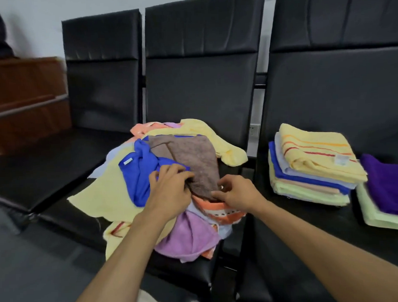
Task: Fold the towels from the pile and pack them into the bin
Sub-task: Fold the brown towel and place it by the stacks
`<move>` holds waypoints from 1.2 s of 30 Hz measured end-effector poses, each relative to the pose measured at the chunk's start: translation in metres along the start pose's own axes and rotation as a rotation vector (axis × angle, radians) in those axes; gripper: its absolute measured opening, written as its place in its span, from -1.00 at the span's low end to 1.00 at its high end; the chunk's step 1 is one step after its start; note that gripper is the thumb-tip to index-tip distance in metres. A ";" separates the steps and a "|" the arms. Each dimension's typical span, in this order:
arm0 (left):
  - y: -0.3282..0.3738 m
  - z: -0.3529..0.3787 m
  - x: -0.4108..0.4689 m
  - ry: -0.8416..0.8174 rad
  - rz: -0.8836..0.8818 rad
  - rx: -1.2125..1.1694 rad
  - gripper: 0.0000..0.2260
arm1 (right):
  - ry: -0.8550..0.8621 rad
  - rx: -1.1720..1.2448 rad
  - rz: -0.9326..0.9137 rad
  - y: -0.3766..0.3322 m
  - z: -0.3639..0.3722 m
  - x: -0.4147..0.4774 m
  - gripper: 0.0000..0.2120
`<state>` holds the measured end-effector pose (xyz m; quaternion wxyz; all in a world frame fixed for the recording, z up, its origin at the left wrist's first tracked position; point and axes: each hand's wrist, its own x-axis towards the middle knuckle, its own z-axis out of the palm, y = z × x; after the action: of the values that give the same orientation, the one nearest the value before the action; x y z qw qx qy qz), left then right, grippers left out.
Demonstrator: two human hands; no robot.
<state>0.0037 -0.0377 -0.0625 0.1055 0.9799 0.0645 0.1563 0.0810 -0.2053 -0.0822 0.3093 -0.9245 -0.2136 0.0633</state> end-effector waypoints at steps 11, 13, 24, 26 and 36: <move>0.030 -0.009 0.012 0.143 0.156 0.058 -0.85 | 0.055 0.121 -0.267 -0.013 -0.031 -0.015 -0.82; 0.035 -0.010 0.016 0.216 0.170 0.049 -0.85 | 0.061 0.095 -0.290 -0.015 -0.032 -0.015 -0.78; 0.012 -0.017 0.024 0.166 0.104 -0.084 -0.82 | 0.055 0.137 -0.200 -0.029 -0.030 -0.016 -0.77; 0.011 -0.021 0.021 0.269 0.129 -0.067 -0.81 | 0.058 0.205 -0.183 -0.036 -0.026 -0.015 -0.71; 0.054 -0.066 0.035 0.447 0.344 -0.314 -0.82 | 0.482 0.185 -0.329 -0.056 -0.095 -0.028 -0.90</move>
<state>0.0205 -0.0726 0.0210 0.2108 0.8895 -0.1056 0.3914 0.0593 -0.2289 0.0274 0.4402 -0.8337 -0.2742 -0.1896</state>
